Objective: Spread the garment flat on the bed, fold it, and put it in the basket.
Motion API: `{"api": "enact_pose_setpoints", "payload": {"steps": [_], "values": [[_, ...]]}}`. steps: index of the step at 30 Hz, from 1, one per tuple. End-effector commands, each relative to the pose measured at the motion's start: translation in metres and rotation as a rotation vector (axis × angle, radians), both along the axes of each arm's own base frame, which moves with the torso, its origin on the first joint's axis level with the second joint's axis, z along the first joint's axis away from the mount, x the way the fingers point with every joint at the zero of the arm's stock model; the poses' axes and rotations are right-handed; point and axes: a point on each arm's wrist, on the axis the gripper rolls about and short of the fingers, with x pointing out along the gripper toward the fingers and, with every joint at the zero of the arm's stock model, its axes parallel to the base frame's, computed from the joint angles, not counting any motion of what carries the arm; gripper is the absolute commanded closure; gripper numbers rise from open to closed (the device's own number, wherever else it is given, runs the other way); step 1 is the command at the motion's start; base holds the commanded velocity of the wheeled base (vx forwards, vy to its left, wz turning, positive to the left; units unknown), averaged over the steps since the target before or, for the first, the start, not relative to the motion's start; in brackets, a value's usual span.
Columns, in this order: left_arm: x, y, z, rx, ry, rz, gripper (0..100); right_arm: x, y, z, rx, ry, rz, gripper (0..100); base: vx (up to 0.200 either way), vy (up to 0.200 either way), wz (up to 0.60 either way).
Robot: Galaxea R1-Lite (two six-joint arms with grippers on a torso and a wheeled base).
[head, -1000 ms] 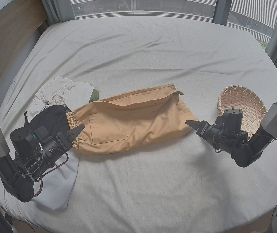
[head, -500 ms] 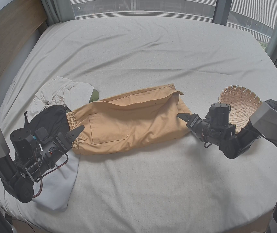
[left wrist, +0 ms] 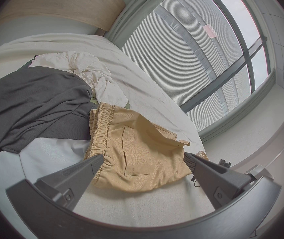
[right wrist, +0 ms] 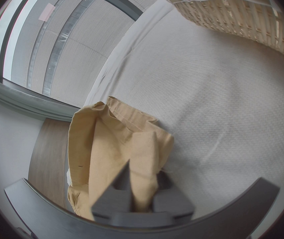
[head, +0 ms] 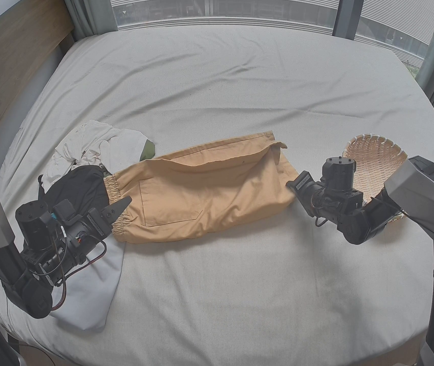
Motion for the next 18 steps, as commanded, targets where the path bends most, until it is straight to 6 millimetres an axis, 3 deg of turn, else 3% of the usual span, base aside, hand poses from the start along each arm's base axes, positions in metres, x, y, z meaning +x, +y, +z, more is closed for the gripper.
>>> {"api": "enact_pose_setpoints", "payload": {"steps": [1, 11, 18], "values": [[-0.002, 0.000, -0.002, 0.001, 0.012, -0.001, 0, -0.017, -0.007, 0.011, 0.001, -0.026, -0.002, 100, 0.000, 0.000, 0.00], [-0.004, 0.000, -0.003, 0.001, 0.021, -0.004, 0, -0.090, -0.033, 0.012, -0.182, 0.017, 0.065, 100, 0.000, 0.000, 0.00], [-0.006, 0.000, -0.004, 0.001, 0.027, -0.007, 0, -0.124, -0.054, 0.002, -0.288, 0.009, 0.069, 100, 0.000, 0.000, 0.00]]}}
